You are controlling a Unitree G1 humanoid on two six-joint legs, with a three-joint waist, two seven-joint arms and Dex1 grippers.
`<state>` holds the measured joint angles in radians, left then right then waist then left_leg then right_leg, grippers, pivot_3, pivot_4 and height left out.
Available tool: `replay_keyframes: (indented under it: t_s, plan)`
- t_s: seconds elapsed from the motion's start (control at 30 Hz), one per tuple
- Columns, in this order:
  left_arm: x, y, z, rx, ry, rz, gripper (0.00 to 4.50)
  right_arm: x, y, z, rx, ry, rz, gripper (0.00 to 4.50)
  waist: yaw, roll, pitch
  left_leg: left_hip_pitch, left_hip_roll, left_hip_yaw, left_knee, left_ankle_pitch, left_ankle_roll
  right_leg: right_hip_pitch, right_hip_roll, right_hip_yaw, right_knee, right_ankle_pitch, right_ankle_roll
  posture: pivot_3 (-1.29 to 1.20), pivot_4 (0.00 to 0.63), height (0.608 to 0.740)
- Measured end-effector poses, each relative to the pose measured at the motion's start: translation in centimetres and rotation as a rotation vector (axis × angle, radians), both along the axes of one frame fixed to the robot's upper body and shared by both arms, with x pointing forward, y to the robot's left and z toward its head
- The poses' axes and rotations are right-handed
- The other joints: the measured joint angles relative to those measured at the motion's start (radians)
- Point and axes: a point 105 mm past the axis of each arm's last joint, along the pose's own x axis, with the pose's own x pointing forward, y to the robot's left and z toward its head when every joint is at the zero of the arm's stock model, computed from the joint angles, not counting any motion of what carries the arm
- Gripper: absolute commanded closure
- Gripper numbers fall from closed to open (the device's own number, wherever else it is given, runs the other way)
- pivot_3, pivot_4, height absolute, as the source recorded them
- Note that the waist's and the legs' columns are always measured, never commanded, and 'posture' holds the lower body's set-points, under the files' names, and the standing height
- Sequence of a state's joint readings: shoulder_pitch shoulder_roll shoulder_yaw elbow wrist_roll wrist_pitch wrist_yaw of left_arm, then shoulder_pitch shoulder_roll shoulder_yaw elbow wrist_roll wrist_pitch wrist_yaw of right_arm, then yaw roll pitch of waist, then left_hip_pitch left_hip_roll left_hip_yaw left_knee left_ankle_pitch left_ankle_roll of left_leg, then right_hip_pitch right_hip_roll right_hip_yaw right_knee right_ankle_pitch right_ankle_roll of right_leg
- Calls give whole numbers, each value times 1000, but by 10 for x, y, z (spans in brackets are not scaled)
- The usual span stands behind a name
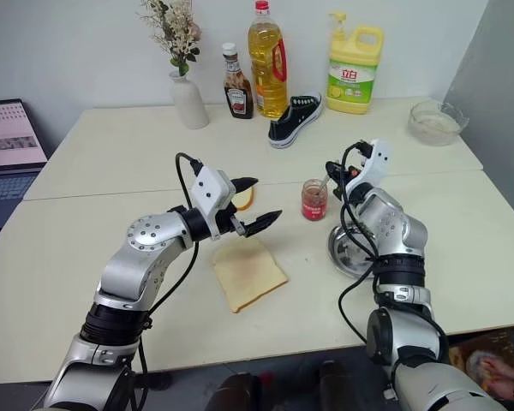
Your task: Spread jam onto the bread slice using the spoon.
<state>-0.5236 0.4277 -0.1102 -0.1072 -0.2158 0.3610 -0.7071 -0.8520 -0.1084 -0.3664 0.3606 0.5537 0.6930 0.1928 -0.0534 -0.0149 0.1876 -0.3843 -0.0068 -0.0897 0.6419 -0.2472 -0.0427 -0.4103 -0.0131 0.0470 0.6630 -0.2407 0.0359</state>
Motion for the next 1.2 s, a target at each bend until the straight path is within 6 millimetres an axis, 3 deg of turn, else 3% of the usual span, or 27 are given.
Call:
replay_keyframes:
  t_s: [0.63, 0.9, 1.03, 1.2]
  plan:
    - [0, -1, 3, -1, -15, -8, 0, -1, -25, 27, 143, -16, -87, 4467, 0, 0, 0, 0, 0, 0, 0, 0, 0, 0, 0, 0, 0, 0, 0, 0, 150, 740]
    - [-3, 0, 4, 27, -24, -41, 0, -1, -31, 29, 193, -5, -108, 4467, -1, 0, 0, 0, 0, 0, -1, 0, 0, -1, 0, 0, 0, 0, 0, 0, 150, 740]
    - [-10, 11, 3, 95, -24, -110, 0, -4, -29, 35, 276, -2, -88, 4467, -3, 1, 1, -1, 1, 0, -2, 0, 0, -2, 0, 0, 0, 0, 0, 0, 150, 740]
    - [-22, 35, -8, 159, 17, -153, 0, -22, -15, 65, 312, -55, 5, 4467, -4, 1, 1, -3, 1, 1, -4, 0, 0, -5, 0, 0, 0, 0, 0, 0, 150, 740]
